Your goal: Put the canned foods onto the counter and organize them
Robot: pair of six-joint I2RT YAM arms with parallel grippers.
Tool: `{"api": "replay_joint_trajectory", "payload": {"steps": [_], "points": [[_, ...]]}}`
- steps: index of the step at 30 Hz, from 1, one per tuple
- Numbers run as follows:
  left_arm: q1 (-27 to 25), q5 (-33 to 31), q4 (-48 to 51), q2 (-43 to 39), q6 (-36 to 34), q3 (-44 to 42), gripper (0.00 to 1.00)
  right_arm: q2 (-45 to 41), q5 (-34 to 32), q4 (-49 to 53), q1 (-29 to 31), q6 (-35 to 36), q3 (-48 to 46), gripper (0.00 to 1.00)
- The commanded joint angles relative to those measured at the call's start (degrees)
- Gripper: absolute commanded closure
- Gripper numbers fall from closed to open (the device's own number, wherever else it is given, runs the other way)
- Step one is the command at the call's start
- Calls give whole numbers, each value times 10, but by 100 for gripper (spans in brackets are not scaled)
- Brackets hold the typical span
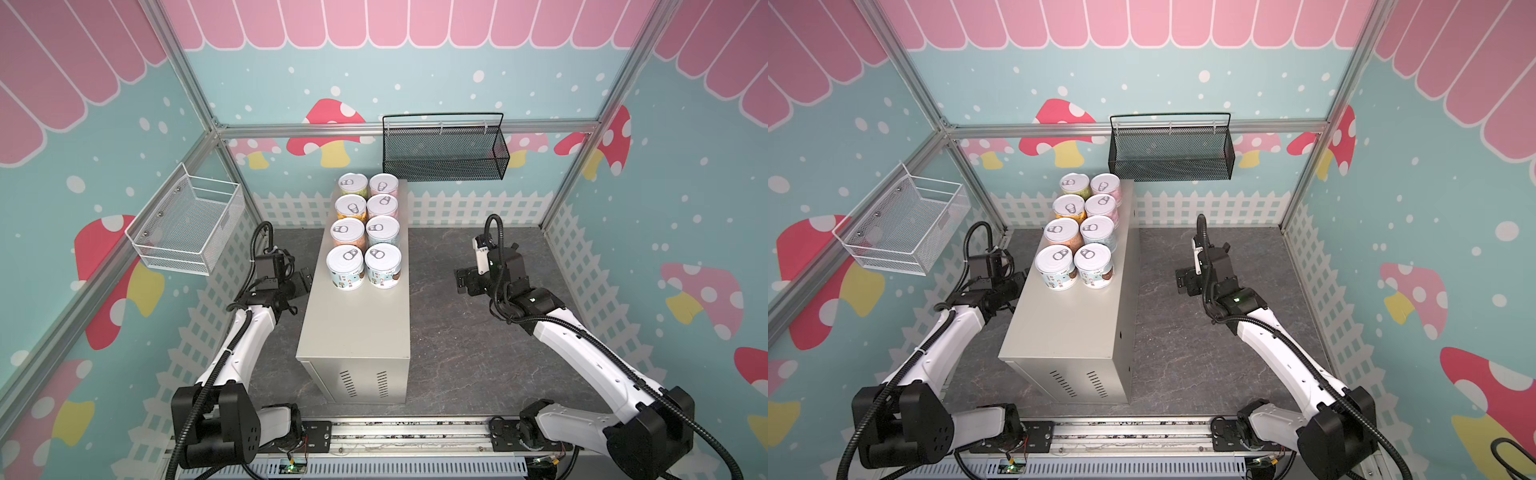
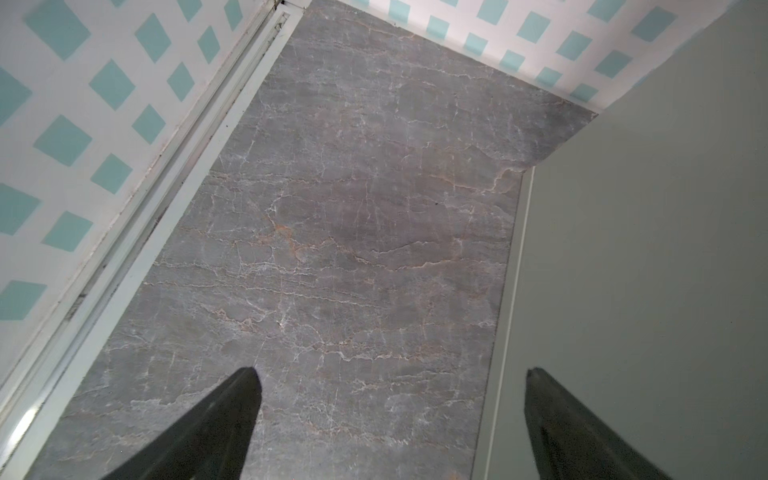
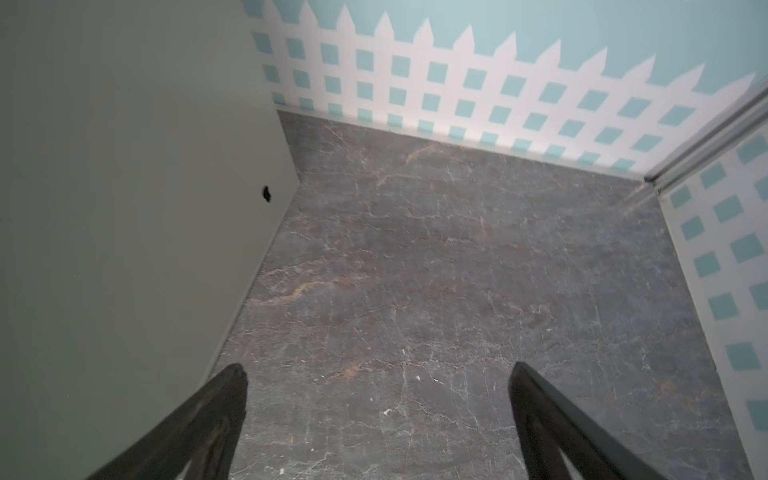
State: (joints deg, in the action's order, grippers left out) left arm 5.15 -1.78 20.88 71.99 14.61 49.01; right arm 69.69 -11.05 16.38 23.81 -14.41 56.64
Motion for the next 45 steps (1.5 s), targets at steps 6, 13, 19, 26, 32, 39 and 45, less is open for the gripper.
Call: {"api": "replay_joint_trajectory", "payload": {"steps": [6, 13, 19, 26, 32, 39, 45], "points": [[-1, -30, -171, 29, 11, -87, 1, 52, 24, -209, -89, 38, -131, 1], [-19, -59, -382, 57, 10, -173, 2, 115, 23, -377, -136, 106, -212, 0], [-43, -63, -462, 94, -9, -187, 0, 131, 48, -520, -168, 143, -272, 0], [-65, -80, -487, 87, -32, -199, 0, 138, 42, -701, -194, 168, -356, 0], [-79, -141, -570, 78, -93, -233, 0, 148, 33, -765, -204, 170, -379, 0], [-83, -158, -718, 155, -102, -276, 0, 157, 28, -847, -214, 160, -418, 0], [-86, -148, -767, 168, -120, -285, 0, 186, 73, -944, -233, 155, -455, 1]]}}
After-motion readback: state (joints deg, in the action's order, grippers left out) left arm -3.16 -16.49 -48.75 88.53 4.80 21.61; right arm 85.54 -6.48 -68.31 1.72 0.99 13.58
